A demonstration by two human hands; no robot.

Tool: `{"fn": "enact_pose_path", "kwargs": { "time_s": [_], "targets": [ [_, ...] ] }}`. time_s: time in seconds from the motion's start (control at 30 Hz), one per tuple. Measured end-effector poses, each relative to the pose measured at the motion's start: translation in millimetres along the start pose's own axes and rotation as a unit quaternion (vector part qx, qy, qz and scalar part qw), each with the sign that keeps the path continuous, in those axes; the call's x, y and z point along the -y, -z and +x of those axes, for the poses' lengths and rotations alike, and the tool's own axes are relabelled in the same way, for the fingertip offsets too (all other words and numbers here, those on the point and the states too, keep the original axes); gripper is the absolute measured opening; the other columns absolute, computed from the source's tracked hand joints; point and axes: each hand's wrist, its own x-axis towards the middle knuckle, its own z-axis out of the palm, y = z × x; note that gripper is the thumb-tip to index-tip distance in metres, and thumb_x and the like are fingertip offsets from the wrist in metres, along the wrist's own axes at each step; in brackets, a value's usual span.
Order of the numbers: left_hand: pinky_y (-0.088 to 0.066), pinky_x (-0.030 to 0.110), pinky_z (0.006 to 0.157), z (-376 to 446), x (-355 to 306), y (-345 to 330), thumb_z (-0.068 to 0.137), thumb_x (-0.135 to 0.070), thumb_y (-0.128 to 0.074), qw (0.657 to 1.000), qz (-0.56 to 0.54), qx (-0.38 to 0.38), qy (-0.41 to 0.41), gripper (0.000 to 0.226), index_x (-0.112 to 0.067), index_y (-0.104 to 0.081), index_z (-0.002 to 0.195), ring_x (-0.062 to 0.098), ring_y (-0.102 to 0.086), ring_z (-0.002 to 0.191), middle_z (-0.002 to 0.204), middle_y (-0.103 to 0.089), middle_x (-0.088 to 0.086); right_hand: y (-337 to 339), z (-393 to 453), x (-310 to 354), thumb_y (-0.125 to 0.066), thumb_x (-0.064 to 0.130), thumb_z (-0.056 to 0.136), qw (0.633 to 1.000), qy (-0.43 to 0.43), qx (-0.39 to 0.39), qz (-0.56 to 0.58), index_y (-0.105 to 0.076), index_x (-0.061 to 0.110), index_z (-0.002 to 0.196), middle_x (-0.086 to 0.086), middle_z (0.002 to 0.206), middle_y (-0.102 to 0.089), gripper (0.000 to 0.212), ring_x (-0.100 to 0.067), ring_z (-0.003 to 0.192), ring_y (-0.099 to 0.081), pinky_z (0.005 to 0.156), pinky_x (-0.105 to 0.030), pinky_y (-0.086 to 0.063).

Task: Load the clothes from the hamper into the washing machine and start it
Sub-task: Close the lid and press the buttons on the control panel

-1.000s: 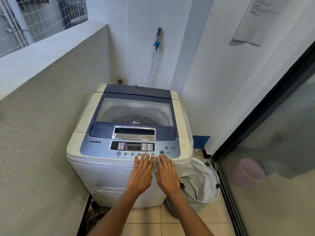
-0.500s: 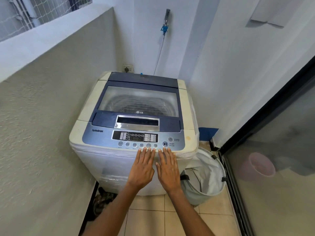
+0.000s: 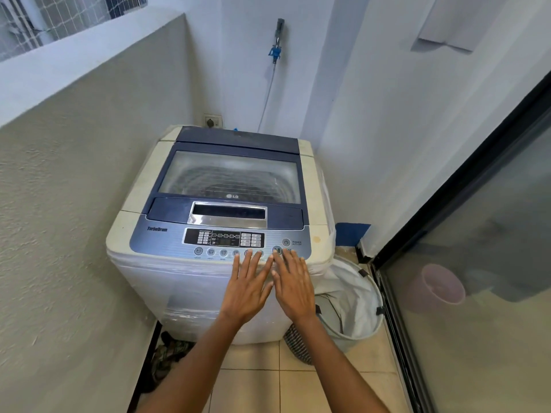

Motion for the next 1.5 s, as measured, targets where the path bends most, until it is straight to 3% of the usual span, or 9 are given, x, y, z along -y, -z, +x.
{"fn": "enact_pose_path", "kwargs": {
  "time_s": [0.1, 0.2, 0.43, 0.63, 0.8, 0.9, 1.03, 1.13, 1.5],
  "targets": [
    [-0.006, 0.047, 0.112, 13.2, -11.7, 6.9, 0.098, -0.049, -0.003, 0.999, 0.003, 0.035, 0.004, 0.059, -0.023, -0.036, 0.14, 0.033, -0.053, 0.124, 0.134, -0.056, 0.015, 5.4, 9.7, -9.1, 0.003, 0.047, 0.097, 0.999, -0.043, -0.006, 0.006, -0.039, 0.019, 0.142, -0.01, 0.144, -0.046, 0.068, -0.027, 0.136, -0.04, 0.111, -0.044, -0.029],
    [-0.006, 0.049, 0.112, 16.5, -17.0, 5.7, 0.098, -0.049, -0.003, 0.999, 0.009, 0.049, 0.01, 0.064, -0.02, -0.044, 0.138, 0.035, -0.054, 0.122, 0.132, -0.056, 0.016, 8.6, 14.1, -9.0, 0.004, 0.046, 0.097, 0.998, -0.051, -0.021, 0.001, -0.045, 0.017, 0.139, -0.01, 0.138, -0.053, 0.07, -0.028, 0.131, -0.047, 0.107, -0.045, -0.037],
    [-0.005, 0.048, 0.114, 11.3, -11.4, -4.1, 0.098, -0.049, -0.004, 1.0, -0.02, -0.01, -0.007, 0.061, -0.019, 0.006, 0.15, 0.034, -0.045, 0.131, 0.142, -0.047, 0.015, 19.4, 18.1, -6.7, -0.002, 0.043, 0.1, 0.998, -0.06, -0.002, -0.009, -0.055, 0.02, 0.129, -0.005, 0.12, -0.066, 0.065, -0.023, 0.113, -0.062, 0.09, -0.037, -0.054],
    [-0.006, 0.049, 0.114, 12.0, -11.6, -12.1, 0.098, -0.048, -0.005, 0.999, -0.04, -0.03, -0.007, 0.06, -0.018, 0.007, 0.15, 0.034, -0.042, 0.133, 0.142, -0.046, 0.016, 15.8, 19.1, -5.7, -0.002, 0.042, 0.1, 0.997, -0.067, -0.007, -0.036, -0.055, 0.021, 0.129, -0.005, 0.117, -0.066, 0.064, -0.023, 0.111, -0.063, 0.087, -0.036, -0.055],
    [-0.005, 0.048, 0.114, 12.3, -9.2, -13.5, 0.098, -0.047, -0.006, 0.998, -0.047, -0.04, -0.018, 0.06, -0.018, 0.005, 0.15, 0.035, -0.043, 0.132, 0.142, -0.046, 0.016, 14.0, 20.8, -6.9, -0.027, 0.038, 0.094, 0.997, -0.053, -0.021, -0.047, -0.056, 0.021, 0.128, -0.004, 0.116, -0.066, 0.047, -0.022, 0.109, -0.063, 0.087, -0.035, -0.054],
    [-0.005, 0.049, 0.115, 12.3, -8.1, -15.9, 0.098, -0.047, -0.006, 0.997, -0.045, -0.047, -0.027, 0.06, -0.017, 0.005, 0.15, 0.034, -0.03, 0.138, 0.144, -0.043, 0.017, 10.5, 22.6, -5.5, -0.029, 0.035, 0.093, 0.996, -0.063, -0.041, -0.041, -0.059, 0.021, 0.124, -0.003, 0.113, -0.067, 0.045, -0.021, 0.106, -0.064, 0.086, -0.035, -0.054],
    [-0.004, 0.05, 0.116, 13.4, -5.5, -20.1, 0.098, -0.047, -0.007, 0.998, -0.009, -0.061, -0.028, 0.061, -0.017, 0.002, 0.15, 0.03, 0.005, 0.146, 0.15, -0.03, 0.015, 14.7, 30.3, -6.5, -0.031, 0.033, 0.092, 0.995, -0.06, -0.058, -0.046, -0.063, 0.022, 0.116, 0.0, 0.102, -0.067, 0.041, -0.017, 0.092, -0.065, 0.076, -0.03, -0.054],
    [-0.005, 0.051, 0.115, 13.5, -5.7, -20.2, 0.098, -0.048, -0.006, 0.998, 0.001, -0.057, -0.019, 0.061, -0.017, 0.0, 0.15, 0.029, 0.013, 0.146, 0.15, -0.027, 0.014, 16.4, 31.9, -8.1, -0.031, 0.033, 0.091, 0.995, -0.051, -0.052, -0.063, -0.062, 0.022, 0.115, 0.0, 0.1, -0.066, 0.041, -0.018, 0.089, -0.064, 0.073, -0.03, -0.053],
    [-0.007, 0.047, 0.115, 9.2, -3.7, -6.1, 0.099, -0.046, -0.007, 0.999, -0.008, -0.021, -0.027, 0.06, -0.016, 0.003, 0.15, 0.033, -0.041, 0.134, 0.144, -0.043, 0.016, 15.0, 14.9, -8.0, -0.032, 0.026, 0.086, 0.998, -0.034, -0.052, -0.017, -0.048, 0.016, 0.136, -0.008, 0.128, -0.062, 0.054, -0.026, 0.12, -0.058, 0.098, -0.042, -0.046]
  ]
}}
